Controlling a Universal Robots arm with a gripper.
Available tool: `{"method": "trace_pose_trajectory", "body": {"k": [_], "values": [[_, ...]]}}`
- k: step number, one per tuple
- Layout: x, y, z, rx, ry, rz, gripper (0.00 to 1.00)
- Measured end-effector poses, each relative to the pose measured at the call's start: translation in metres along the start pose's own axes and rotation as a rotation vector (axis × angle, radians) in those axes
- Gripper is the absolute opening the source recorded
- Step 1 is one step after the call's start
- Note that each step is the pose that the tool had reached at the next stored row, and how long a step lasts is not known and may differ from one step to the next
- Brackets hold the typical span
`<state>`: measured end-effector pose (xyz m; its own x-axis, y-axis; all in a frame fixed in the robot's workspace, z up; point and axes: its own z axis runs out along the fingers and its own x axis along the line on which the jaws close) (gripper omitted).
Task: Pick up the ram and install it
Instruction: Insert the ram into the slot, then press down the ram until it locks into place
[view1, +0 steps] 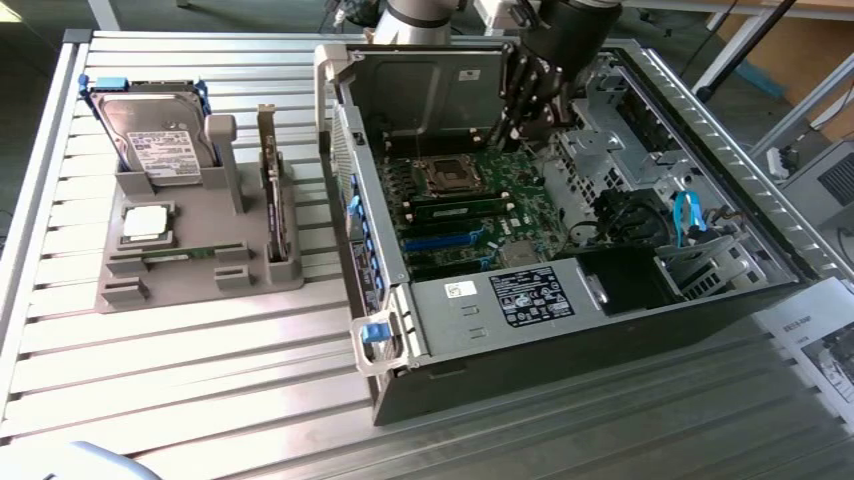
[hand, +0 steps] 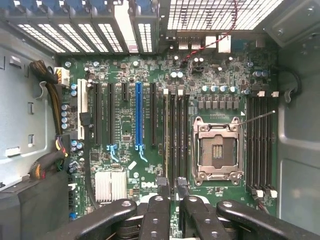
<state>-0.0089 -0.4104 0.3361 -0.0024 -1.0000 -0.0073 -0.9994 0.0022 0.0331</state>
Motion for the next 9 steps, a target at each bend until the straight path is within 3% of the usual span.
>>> {"method": "trace_pose_trajectory", "body": {"k": [9], "values": [[0.0000,0.0001,-0.0031,0.0000,0.0000,0.000,0.19]]}}
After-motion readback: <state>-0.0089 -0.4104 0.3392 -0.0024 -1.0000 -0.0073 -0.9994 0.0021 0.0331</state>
